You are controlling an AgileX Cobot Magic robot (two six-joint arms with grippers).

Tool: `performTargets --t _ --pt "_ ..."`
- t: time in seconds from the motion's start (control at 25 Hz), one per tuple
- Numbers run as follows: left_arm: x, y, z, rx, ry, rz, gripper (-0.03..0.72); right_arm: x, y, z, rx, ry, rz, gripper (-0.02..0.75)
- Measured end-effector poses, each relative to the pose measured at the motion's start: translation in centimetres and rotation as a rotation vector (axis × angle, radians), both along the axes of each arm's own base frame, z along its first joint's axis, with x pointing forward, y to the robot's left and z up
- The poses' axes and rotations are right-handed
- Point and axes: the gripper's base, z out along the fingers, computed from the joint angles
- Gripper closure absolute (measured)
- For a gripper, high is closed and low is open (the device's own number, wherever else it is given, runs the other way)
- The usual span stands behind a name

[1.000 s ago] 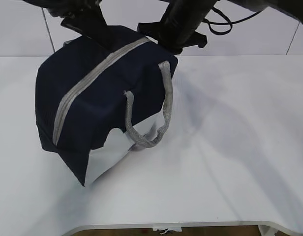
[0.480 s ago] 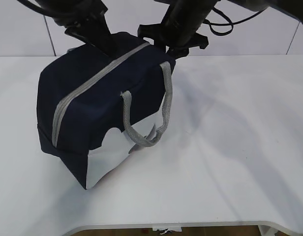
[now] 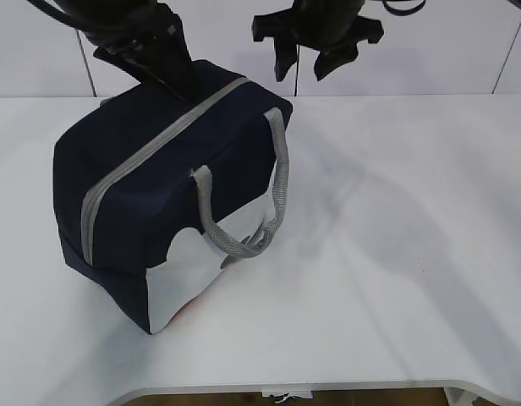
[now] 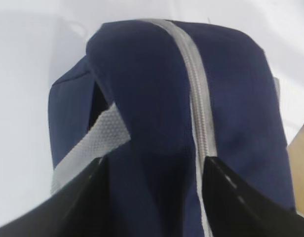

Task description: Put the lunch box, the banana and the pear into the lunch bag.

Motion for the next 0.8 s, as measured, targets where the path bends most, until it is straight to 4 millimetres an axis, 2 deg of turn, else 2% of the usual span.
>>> performTargets --t 0.08,0.32,0.56,0.8 --pt "0.1 0.1 -0.1 0.016 -0.004 0.005 0.231 0.0 -0.2 0.7 -0.019 -0.030 -0.005 0.272" --pt "0.0 0.9 0.2 0.091 -0.042 0.023 0.224 -0.1 -0.3 0.9 -0.036 -0.028 0.029 0.272" --pt "-1.1 1.8 2.5 0.118 -0.110 0.050 0.223 -1.0 0.0 1.4 0.002 -0.001 0.085 0.272" --pt "-3.0 3.3 5.8 0.132 -0.183 0.146 0.223 -3.3 -0.9 2.7 -0.037 0.025 0.136 0.272"
